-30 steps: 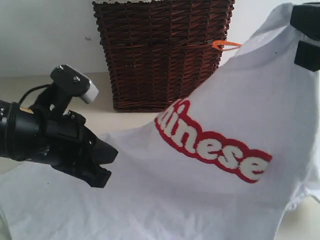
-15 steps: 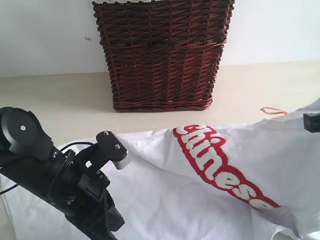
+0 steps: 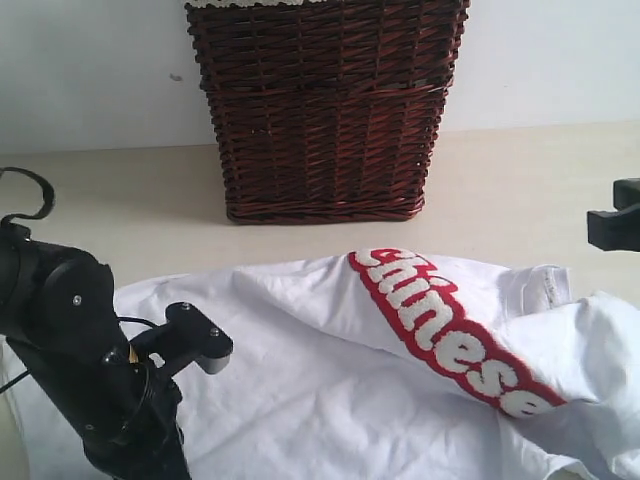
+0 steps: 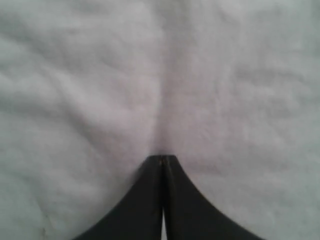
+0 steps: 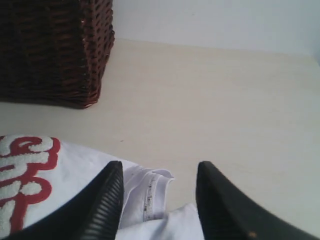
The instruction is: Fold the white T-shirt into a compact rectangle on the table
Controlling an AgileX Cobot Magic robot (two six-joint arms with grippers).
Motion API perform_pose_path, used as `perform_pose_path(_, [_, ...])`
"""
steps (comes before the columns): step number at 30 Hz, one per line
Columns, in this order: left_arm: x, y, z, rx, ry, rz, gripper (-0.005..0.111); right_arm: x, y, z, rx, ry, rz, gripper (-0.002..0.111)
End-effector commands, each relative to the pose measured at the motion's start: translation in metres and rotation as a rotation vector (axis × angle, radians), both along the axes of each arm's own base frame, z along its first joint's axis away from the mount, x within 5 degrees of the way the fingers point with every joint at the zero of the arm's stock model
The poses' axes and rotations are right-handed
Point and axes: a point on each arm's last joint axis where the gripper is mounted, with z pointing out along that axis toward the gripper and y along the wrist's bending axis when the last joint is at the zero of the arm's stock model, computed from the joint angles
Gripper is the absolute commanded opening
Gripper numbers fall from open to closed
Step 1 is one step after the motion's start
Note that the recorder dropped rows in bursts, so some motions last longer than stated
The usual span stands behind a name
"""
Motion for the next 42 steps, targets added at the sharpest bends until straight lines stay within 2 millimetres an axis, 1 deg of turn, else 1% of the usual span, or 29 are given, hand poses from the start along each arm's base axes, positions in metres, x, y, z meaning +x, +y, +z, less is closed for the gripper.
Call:
perform_pose_path(1, [0.001,0.022,-0.028,0.265,0.037,0.047,0.000,0.001,0.003,0.004,0.012,-0.024,0.032,0.046])
perform_pose_path(2, [0.006,0.030,-0.033,0.361,0.002,0.057,0.000,0.001,0.004,0.004,0.018,-0.027,0.044,0.046])
perform_pose_path(3, [0.011,0.036,-0.035,0.400,-0.031,0.091,0.000,0.002,0.005,0.004,0.022,-0.030,0.053,0.046])
perform_pose_path(4, [0.022,0.049,-0.033,0.462,-0.078,0.169,0.000,0.002,0.007,0.005,0.029,-0.035,0.068,0.046])
perform_pose_path(5, [0.030,0.060,-0.031,0.488,-0.089,0.237,0.000,0.002,0.008,0.005,0.034,-0.038,0.080,0.046])
perform_pose_path(9, [0.060,0.096,-0.025,0.426,-0.055,0.481,0.000,0.003,0.012,0.006,0.054,-0.051,0.120,0.046])
perform_pose_path(11, [0.065,0.102,-0.022,0.392,-0.050,0.511,0.000,0.003,0.012,0.006,0.055,-0.052,0.123,0.046])
perform_pose_path(14, [0.070,0.094,-0.009,0.295,-0.139,0.524,0.000,0.005,0.013,0.003,0.067,-0.035,0.119,0.046])
perform_pose_path(17, [0.070,0.080,0.017,0.179,-0.225,0.502,0.000,0.011,0.015,-0.006,0.070,0.009,0.111,0.046])
perform_pose_path(18, [0.067,0.075,0.029,0.137,-0.250,0.489,0.000,0.013,0.016,-0.009,0.064,0.024,0.111,0.046])
perform_pose_path(20, [0.061,0.064,0.054,0.050,-0.301,0.465,0.000,0.021,0.018,-0.016,0.045,0.065,0.102,0.046])
perform_pose_path(22, [0.051,0.053,0.077,-0.034,-0.352,0.420,0.000,0.033,0.017,-0.019,0.023,0.107,0.054,0.046])
perform_pose_path(25, [0.033,0.037,0.105,-0.149,-0.431,0.339,0.000,0.052,0.020,-0.024,0.026,0.173,0.002,0.046])
perform_pose_path(27, [0.021,0.030,0.120,-0.213,-0.475,0.311,0.000,0.065,0.018,-0.028,0.005,0.225,-0.001,0.046])
perform_pose_path(30, [0.005,0.029,0.131,-0.257,-0.507,0.276,0.000,0.086,0.008,-0.037,0.012,0.321,-0.032,0.046])
perform_pose_path(32, [-0.003,0.031,0.135,-0.275,-0.518,0.266,0.000,0.098,-0.002,-0.047,0.064,0.391,-0.076,0.046])
perform_pose_path(35, [-0.009,0.035,0.136,-0.296,-0.533,0.272,0.000,0.110,-0.013,-0.069,0.114,0.513,-0.076,0.046])
perform_pose_path(39, [-0.011,0.036,0.133,-0.311,-0.551,0.274,0.000,0.115,-0.010,-0.098,0.172,0.641,-0.007,0.046])
perform_pose_path(42, [-0.012,0.036,0.132,-0.310,-0.550,0.274,0.000,0.120,-0.007,-0.112,0.194,0.654,0.014,0.046])
